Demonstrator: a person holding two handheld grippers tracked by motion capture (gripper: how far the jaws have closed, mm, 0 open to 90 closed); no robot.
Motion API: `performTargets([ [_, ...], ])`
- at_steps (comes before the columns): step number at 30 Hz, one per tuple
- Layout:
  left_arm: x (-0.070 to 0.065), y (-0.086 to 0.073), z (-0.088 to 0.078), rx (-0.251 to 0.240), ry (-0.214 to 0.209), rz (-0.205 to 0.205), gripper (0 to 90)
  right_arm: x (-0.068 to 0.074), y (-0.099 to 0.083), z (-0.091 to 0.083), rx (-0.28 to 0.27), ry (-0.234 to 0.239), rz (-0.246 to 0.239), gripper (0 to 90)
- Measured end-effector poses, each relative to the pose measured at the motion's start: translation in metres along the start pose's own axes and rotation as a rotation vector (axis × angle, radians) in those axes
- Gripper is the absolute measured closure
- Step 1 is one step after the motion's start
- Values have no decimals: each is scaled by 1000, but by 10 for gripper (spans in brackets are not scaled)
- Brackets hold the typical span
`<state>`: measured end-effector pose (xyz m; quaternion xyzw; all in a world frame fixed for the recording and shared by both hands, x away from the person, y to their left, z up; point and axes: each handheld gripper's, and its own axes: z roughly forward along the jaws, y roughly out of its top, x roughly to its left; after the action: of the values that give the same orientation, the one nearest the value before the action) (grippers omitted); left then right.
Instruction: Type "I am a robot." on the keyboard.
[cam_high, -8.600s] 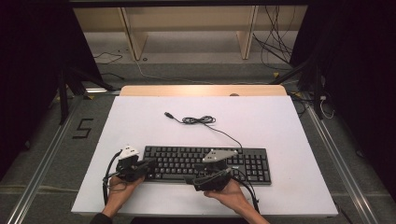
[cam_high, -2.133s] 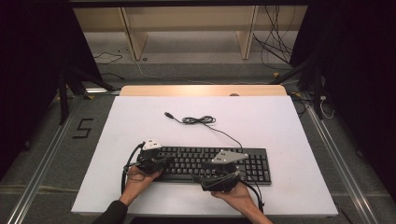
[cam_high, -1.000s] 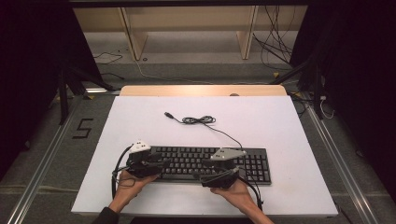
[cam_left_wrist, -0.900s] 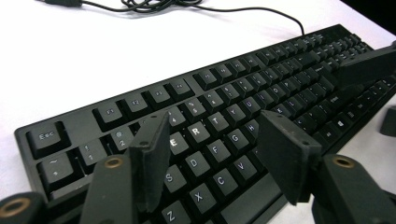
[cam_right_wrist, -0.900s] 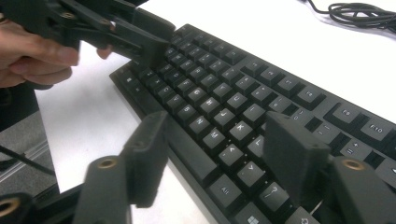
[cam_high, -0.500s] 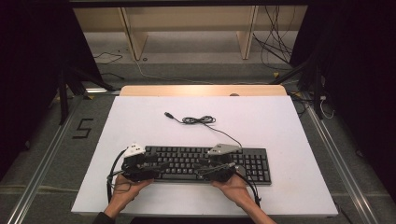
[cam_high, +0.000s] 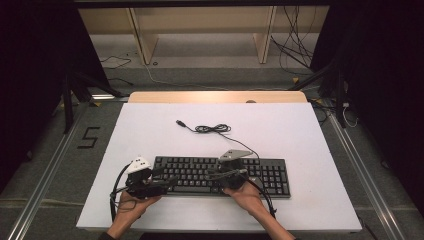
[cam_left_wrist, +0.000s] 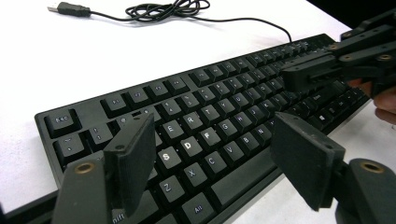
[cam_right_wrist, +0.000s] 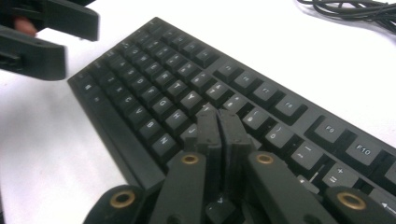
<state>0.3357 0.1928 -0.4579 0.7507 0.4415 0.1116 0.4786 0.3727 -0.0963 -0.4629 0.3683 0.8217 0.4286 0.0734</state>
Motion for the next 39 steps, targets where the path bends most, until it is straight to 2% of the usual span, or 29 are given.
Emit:
performTargets([
  [11,2,-4,-8,-21,10,2,299,-2,4,11,26,-28,7,900],
  [24,3,-8,-11,-30,11,-1,292,-9,4,20,64,-98,24,900],
  [30,2,-9,-12,-34,10,2,289,-11,3,23,78,-108,24,900],
  [39,2,-10,-14,-50,13,-3,289,-12,3,22,71,-101,40,900],
])
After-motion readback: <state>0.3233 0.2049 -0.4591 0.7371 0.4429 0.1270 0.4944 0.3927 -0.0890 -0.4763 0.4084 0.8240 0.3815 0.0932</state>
